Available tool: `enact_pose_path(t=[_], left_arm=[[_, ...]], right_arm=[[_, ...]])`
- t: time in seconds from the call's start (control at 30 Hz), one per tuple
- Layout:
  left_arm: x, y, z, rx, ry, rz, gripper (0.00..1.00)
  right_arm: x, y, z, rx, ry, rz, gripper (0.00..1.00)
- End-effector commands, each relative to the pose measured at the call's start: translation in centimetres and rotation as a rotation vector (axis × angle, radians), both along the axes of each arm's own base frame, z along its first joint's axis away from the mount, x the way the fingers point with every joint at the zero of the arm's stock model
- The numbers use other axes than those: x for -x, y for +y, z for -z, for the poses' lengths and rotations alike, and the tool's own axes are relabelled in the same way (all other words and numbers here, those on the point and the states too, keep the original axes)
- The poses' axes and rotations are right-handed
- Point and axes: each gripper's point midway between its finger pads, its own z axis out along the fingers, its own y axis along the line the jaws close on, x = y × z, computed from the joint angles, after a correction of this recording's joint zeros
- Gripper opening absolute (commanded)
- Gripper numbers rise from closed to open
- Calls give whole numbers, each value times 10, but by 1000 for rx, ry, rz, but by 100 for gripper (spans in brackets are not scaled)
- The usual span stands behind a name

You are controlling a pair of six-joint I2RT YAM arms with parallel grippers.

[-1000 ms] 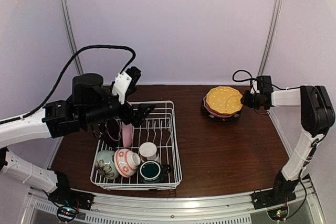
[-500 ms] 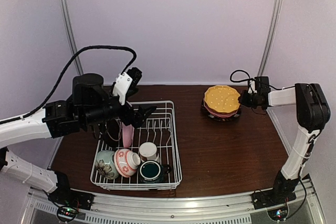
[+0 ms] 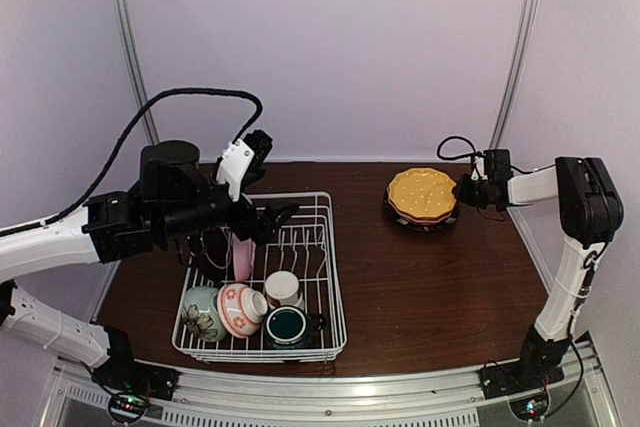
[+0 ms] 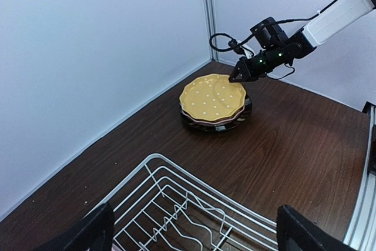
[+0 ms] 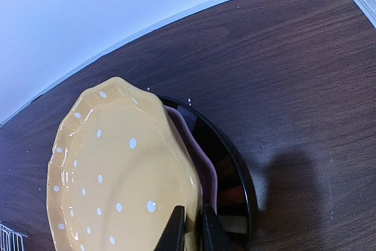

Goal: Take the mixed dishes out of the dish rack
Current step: Place the plate with another plate, then grab the plate from the dish rack.

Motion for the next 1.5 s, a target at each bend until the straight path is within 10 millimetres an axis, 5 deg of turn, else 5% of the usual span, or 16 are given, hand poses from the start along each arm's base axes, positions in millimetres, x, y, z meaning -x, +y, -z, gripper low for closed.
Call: enact_pose_path(t=[0.0, 0.17, 0.63, 0.93, 1.17, 1.47], left_arm=[[-2, -5, -4, 14, -14, 11, 97], [-3, -6, -5, 8, -17, 10, 97], [-25, 20, 5, 36, 97, -104, 97], [-45, 54, 22, 49, 274, -266, 97], [-42, 75, 44, 78, 413, -318, 97], [-31, 81, 87, 112, 563, -264, 85]], right_arm=[[-25, 9, -48, -50, -157, -31, 17], [-26, 8, -46, -44, -140, -26, 37], [-12, 5, -77, -8, -147, -26, 56], [16, 33, -130, -19, -169, -157, 66], [48, 53, -171, 48, -200, -239, 95], [84, 74, -213, 64, -262, -320, 100]])
